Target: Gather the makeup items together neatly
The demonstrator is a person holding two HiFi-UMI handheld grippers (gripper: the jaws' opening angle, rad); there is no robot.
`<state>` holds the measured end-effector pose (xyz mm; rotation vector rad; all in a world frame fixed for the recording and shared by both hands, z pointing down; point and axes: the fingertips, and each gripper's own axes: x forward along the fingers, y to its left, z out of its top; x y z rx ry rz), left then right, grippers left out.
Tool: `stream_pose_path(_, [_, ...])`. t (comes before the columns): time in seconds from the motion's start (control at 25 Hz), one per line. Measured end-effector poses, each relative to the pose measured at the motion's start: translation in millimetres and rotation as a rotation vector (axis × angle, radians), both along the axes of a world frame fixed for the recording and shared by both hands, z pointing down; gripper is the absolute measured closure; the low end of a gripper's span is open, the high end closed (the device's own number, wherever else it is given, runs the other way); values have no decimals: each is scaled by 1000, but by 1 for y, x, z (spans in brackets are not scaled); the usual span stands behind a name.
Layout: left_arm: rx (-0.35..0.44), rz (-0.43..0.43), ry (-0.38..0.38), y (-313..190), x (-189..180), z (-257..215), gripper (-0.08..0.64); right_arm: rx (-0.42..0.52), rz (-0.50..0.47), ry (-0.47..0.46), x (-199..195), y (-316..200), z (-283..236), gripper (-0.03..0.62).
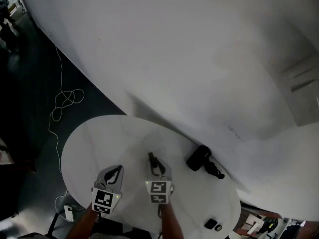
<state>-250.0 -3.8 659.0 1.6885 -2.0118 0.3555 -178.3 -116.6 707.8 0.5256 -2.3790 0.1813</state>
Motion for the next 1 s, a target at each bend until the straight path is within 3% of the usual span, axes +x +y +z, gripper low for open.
stream_pose_path(0.36, [77,86,-31,-29,40,-51,549,36,99,-43,52,-7,-54,492])
stream_pose_path(1.0, [166,316,-42,-62,157,-106,549,92,363,-62,195,-10,-104,492])
